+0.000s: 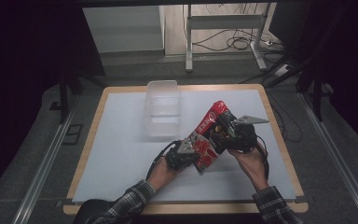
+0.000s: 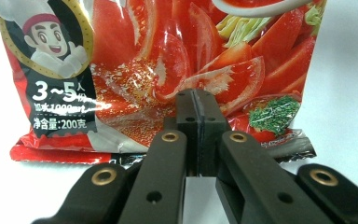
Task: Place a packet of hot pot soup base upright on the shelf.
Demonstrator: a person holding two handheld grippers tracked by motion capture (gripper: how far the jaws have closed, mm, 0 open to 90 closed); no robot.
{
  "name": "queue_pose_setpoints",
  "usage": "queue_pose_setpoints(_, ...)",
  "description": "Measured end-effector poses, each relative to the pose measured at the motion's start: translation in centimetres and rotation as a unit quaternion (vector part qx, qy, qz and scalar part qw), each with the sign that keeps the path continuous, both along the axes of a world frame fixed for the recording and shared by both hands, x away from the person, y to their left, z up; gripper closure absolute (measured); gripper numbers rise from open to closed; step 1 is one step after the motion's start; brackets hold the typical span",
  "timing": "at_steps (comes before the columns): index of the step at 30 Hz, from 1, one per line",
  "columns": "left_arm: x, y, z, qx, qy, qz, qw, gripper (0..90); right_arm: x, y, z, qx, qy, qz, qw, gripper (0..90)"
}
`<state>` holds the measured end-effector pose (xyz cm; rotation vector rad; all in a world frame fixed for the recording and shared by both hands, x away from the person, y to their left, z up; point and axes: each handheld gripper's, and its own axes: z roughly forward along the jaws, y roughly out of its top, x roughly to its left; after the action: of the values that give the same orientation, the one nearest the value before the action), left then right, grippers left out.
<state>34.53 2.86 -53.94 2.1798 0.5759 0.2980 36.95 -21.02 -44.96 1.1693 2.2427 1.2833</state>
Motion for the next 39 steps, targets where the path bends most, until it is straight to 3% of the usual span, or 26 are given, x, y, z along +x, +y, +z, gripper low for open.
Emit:
queue_pose_setpoints(1, 0.0, -0.1, 0.0, -0.008, 0.003, 0.004, 1.0000, 89.9, 0.0, 0.2, 0.0, 0.004, -0.003, -0.007, 1.0000, 51.6)
queue_pose_setpoints(2, 0.0, -0.1, -0.1, -0.012, 0.004, 0.005, 0.9999, 89.9, 0.0, 0.2, 0.0, 0.004, -0.003, -0.007, 1.0000, 51.6)
queue_pose_setpoints(3, 0.1, 0.1, 0.0, 0.001, 0.001, -0.002, 1.0000, 89.9, 0.0, 0.2, 0.1, 0.001, -0.005, -0.013, 0.9999, 55.7)
queue_pose_setpoints(4, 0.1, 0.1, 0.0, -0.003, 0.003, -0.002, 1.0000, 89.8, 0.0, 0.2, 0.2, 0.006, -0.004, -0.013, 0.9999, 60.0)
queue_pose_setpoints(6, 0.1, 0.2, 0.0, -0.004, 0.005, -0.001, 1.0000, 89.6, 0.2, 0.0, 0.4, 0.030, 0.005, -0.008, 0.9995, 64.1)
queue_pose_setpoints(7, 0.1, 0.2, 0.1, -0.003, 0.003, 0.002, 1.0000, 87.0, 0.4, -0.3, 0.4, 0.054, 0.014, -0.003, 0.9984, 66.2)
queue_pose_setpoints(9, 0.1, 0.2, 0.1, 0.003, -0.003, 0.000, 1.0000, 85.7, 0.6, -0.4, 0.3, 0.065, 0.016, -0.002, 0.9978, 67.4)
queue_pose_setpoints(10, 0.1, 0.3, 0.1, 0.007, -0.007, -0.002, 0.9999, 82.2, 0.9, -0.6, 0.4, 0.090, 0.027, 0.004, 0.9956, 69.9)
queue_pose_setpoints(12, 0.1, 0.3, 0.2, 0.008, -0.006, -0.004, 0.9999, 80.4, 1.0, -0.6, 0.4, 0.100, 0.031, 0.006, 0.9945, 70.7)
queue_pose_setpoints(14, 0.1, 0.2, 0.3, 0.018, -0.001, -0.006, 0.9998, 72.4, 1.1, -0.7, 0.7, 0.126, 0.040, 0.005, 0.9912, 72.5)
queue_pose_setpoints(15, 0.0, 0.1, 0.2, 0.022, 0.000, -0.007, 0.9997, 68.1, 1.2, -0.6, 1.1, 0.134, 0.031, 0.005, 0.9905, 73.0)
queue_pose_setpoints(18, -0.1, -0.1, 0.1, 0.027, 0.006, -0.012, 0.9995, 64.8, 1.3, -0.5, 1.4, 0.138, 0.029, 0.003, 0.9901, 72.9)
queue_pose_setpoints(21, -0.4, -0.2, 0.3, 0.003, 0.014, -0.008, 0.9999, 58.7, 1.4, -0.5, 1.9, 0.147, 0.035, 0.000, 0.9885, 73.0)
queue_pose_setpoints(23, -0.4, -0.1, 0.5, 0.000, 0.012, -0.009, 0.9999, 56.8, 1.4, -0.5, 1.9, 0.149, 0.036, -0.001, 0.9882, 72.9)
queue_pose_setpoints(24, -0.5, -0.2, 0.6, -0.014, 0.014, -0.004, 0.9998, 54.2, 1.4, -0.6, 2.0, 0.152, 0.037, -0.001, 0.9877, 72.9)
queue_pose_setpoints(29, -0.7, 0.7, 1.0, -0.018, 0.011, -0.003, 0.9998, 37.7, 1.6, -0.7, 2.5, 0.170, 0.041, 0.001, 0.9847, 72.8)
queue_pose_setpoints(36, -1.4, 1.9, 1.5, -0.034, 0.021, 0.003, 0.9992, 25.7, 1.9, -0.9, 3.0, 0.186, 0.041, 0.001, 0.9816, 72.8)
queue_pose_setpoints(39, -2.0, 2.7, 1.9, -0.052, 0.032, 0.004, 0.9981, 21.8, 2.2, -0.8, 3.4, 0.188, 0.040, 0.003, 0.9814, 72.8)
